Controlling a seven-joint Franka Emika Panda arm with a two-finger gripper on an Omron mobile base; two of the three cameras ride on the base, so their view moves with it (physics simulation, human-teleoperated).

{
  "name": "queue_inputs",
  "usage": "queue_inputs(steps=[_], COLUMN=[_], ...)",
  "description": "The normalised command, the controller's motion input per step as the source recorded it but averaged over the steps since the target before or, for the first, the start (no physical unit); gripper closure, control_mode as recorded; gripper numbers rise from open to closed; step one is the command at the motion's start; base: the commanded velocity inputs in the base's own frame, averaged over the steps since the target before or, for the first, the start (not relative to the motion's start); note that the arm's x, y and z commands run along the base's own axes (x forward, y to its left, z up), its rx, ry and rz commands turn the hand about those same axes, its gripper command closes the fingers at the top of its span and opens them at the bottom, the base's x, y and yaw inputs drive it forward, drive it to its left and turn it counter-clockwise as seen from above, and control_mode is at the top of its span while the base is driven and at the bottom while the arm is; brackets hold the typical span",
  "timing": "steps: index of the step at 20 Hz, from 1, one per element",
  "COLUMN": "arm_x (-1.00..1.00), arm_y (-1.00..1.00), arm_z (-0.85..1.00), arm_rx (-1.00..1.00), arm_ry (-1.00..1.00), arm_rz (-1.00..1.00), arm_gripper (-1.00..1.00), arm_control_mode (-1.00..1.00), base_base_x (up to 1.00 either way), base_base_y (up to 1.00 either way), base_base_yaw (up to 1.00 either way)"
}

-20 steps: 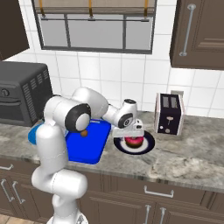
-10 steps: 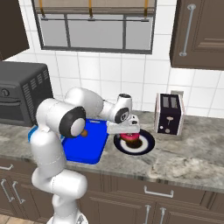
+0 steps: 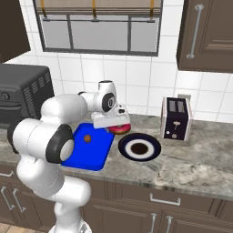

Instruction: Move the dessert items from the plates to the tray.

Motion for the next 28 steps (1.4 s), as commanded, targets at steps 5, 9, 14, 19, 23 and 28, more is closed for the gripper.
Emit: queue_inputs(steps=[5,9,14,19,23,28], arm_x=[-0.75,-0.58,-0.17,-0.21,-0.04,0.0], arm_y=[0.3,0.35,0.45,0.38,0.24,0.31], arm_z=[0.35,0.14,0.04,-0.05,-0.13,-0.08], arm_rx=[0.01,0.0,-0.03,0.0,0.01,0.05], arm_ry=[0.32,0.12,-0.1,-0.13,-0.03,0.01], arm_rz=[0.0,-0.01,0.0,0.0,0.0,0.0], arm_gripper=[1.0,1.0,1.0,1.0,1.0,1.0], arm_control_mode=[-1.0,-1.0,-1.0,-1.0,-1.0,-1.0], base_base_x=[0.0,0.0,0.0,0.0,0.0,0.0], base_base_y=[0.0,0.0,0.0,0.0,0.0,0.0], base_base_yaw=[0.0,0.0,0.0,0.0,0.0,0.0])
